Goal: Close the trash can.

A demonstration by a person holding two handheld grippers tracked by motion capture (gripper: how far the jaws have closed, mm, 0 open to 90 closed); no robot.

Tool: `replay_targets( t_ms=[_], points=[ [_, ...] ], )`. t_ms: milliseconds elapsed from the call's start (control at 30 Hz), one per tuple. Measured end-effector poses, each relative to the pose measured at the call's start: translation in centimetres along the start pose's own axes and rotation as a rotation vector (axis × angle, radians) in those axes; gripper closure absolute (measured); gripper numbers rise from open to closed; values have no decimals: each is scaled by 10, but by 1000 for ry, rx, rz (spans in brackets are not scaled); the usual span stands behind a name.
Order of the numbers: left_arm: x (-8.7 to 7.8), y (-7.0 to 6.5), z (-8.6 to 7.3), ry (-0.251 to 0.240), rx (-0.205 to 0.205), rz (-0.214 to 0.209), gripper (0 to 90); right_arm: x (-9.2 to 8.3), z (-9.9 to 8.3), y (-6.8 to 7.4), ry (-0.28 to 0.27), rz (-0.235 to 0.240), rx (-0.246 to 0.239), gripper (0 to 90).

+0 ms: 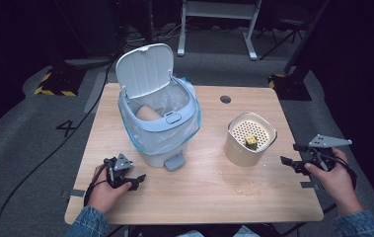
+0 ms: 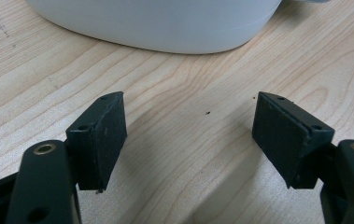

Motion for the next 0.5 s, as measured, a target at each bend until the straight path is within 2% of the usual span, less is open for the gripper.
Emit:
replay_targets(
  t_ms=[200, 300, 500],
  points=[
    [-3, 2, -1, 1, -8, 10, 284, 6, -25, -1, 18, -23, 31, 230],
    [-8, 2, 0, 13, -38, 14, 318, 12, -40, 1, 26, -30, 40, 247],
    [-18, 2, 6, -22, -26, 6, 320, 28, -66, 2, 50, -26, 55, 244]
  ],
)
Point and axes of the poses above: each handheld gripper's, and its own axes: x roughly forward along the jaws, z roughly out of its top, y roughly to its left, the point moved 1 cm from there along x, roughly forward along the jaws, and after that the axes turned 14 degrees about -y, right-handed, at the moved point
